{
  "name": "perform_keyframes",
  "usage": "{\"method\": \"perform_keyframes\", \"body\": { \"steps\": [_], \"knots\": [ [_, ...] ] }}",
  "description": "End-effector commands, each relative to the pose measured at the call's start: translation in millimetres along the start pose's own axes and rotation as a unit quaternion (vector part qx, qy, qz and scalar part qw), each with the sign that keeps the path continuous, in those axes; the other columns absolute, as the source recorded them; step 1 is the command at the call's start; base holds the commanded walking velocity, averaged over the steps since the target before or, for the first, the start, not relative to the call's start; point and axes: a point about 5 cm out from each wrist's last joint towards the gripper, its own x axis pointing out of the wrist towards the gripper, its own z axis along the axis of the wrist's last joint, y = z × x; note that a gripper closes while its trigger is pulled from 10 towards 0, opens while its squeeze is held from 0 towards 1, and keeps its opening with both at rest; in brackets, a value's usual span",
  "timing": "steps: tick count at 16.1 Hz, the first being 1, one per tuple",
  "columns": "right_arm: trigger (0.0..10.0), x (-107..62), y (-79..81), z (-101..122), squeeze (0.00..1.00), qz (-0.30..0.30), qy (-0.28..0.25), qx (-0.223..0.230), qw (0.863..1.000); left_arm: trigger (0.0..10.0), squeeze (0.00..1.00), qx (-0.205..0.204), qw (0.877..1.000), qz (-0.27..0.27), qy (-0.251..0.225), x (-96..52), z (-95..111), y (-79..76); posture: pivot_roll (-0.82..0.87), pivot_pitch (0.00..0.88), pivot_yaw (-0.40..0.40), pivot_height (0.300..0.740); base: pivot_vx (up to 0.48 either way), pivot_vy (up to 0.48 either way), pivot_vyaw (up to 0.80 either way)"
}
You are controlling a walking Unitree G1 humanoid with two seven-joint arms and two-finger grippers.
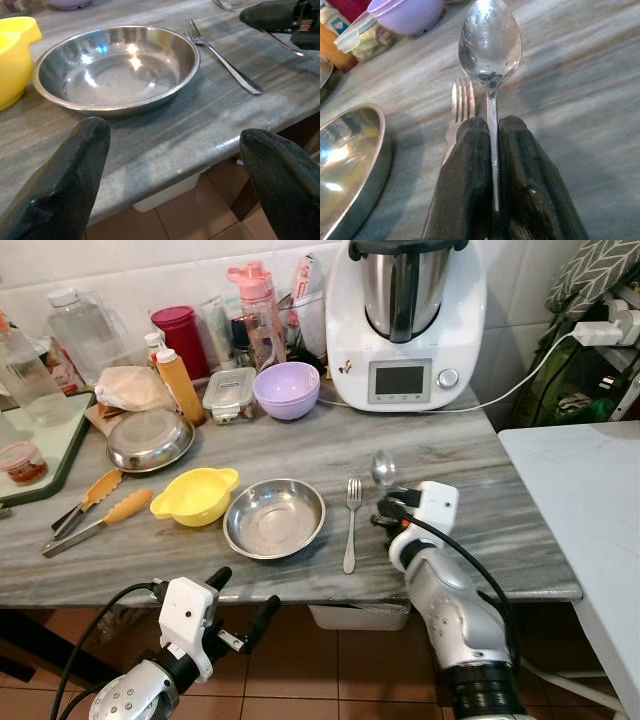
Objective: Setting the table
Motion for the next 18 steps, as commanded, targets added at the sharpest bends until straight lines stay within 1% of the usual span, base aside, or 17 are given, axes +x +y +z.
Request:
{"method": "perform_keyframes", "body": {
  "steps": [1,2,3,4,5,6,7,8,9,10,11,12,13,14,16,18],
  "knots": [
    [10.0,2.1,7.4,0,0.00,0.007,0.009,0.000,1.000,10.0,0.00,0.010,1.000,0.000,0.007,-3.3,1,2.4,-0.11,0.053,0.120,0.740,0.000,0.000,0.00],
    [10.0,0.9,5.1,-3,0.00,-0.003,0.023,0.008,1.000,10.0,0.00,0.010,1.000,0.000,0.009,-6.3,-2,0.1,-0.11,0.051,0.118,0.740,0.000,0.000,0.00],
    [10.0,-0.5,2.4,-5,0.00,-0.010,0.029,0.000,1.000,10.0,0.00,0.009,1.000,-0.001,0.010,-9.1,-3,-2.9,-0.11,0.050,0.118,0.740,0.000,0.000,0.00],
    [10.0,-2.4,-0.6,-8,0.00,-0.013,0.035,-0.007,0.999,10.0,0.00,0.009,1.000,-0.003,0.011,-12.1,-4,-7.4,-0.11,0.046,0.117,0.740,0.000,0.000,0.00],
    [10.0,-5.7,-6.5,-14,0.00,-0.020,0.046,-0.001,0.999,10.0,0.00,0.008,1.000,-0.006,0.010,-17.2,-3,-15.0,-0.11,0.045,0.120,0.740,0.000,0.000,0.00],
    [10.0,-7.3,-10.7,-15,0.00,-0.025,0.050,0.000,0.998,10.0,0.00,0.008,1.000,-0.007,0.009,-19.6,-3,-18.9,-0.11,0.042,0.121,0.740,0.000,0.000,0.00],
    [10.0,-9.9,-18.4,-15,0.00,-0.037,0.049,0.000,0.998,10.0,0.00,0.007,1.000,-0.011,0.007,-25.7,-2,-27.7,-0.12,0.040,0.129,0.740,0.000,0.000,0.00],
    [10.0,-10.4,-19.7,-15,0.00,-0.039,0.049,-0.001,0.998,10.0,0.00,0.007,1.000,-0.013,0.006,-26.7,-1,-29.5,-0.12,0.039,0.132,0.740,0.000,0.000,0.00],
    [10.0,-13.2,-21.6,-16,0.00,-0.036,0.052,-0.009,0.998,10.0,0.00,0.007,1.000,-0.024,0.007,-36.8,0,-41.6,-0.13,0.037,0.144,0.740,0.000,0.000,0.00],
    [10.0,-14.1,-22.1,-17,0.00,-0.036,0.052,-0.010,0.998,10.0,0.00,0.007,1.000,-0.028,0.007,-40.1,0,-45.3,-0.14,0.036,0.146,0.740,0.000,0.000,0.00],
    [10.0,-17.0,-22.4,-18,0.00,-0.037,0.052,-0.011,0.998,10.0,0.00,0.011,0.999,-0.038,0.007,-49.2,5,-61.0,-0.14,0.039,0.157,0.740,0.000,0.000,0.00],
    [10.0,-17.6,-21.5,-19,0.00,-0.036,0.050,-0.012,0.998,10.0,0.00,0.012,0.999,-0.040,0.006,-50.6,7,-65.7,-0.14,0.040,0.161,0.740,0.000,0.000,0.00],
    [10.0,-18.0,-21.2,-20,0.00,-0.036,0.048,-0.012,0.998,10.0,0.00,0.012,0.999,-0.043,0.004,-52.4,12,-75.1,-0.15,0.044,0.169,0.740,0.000,0.000,0.00],
    [10.0,-18.0,-21.1,-20,0.00,-0.036,0.048,-0.012,0.998,10.0,0.00,0.012,0.999,-0.045,0.004,-53.1,13,-78.3,-0.15,0.044,0.169,0.740,0.000,0.000,0.00],
    [10.0,-15.3,-17.0,-20,0.00,-0.032,0.046,-0.010,0.998,10.0,0.00,0.007,0.998,-0.062,0.006,-56.2,16,-111.3,-0.17,0.046,0.178,0.740,0.000,0.000,0.00],
    [10.0,-13.3,-14.5,-20,0.00,-0.030,0.049,-0.003,0.998,10.0,0.00,0.006,0.998,-0.066,0.005,-56.9,19,-123.0,-0.17,0.049,0.176,0.740,0.000,0.000,0.00]
  ]
}}
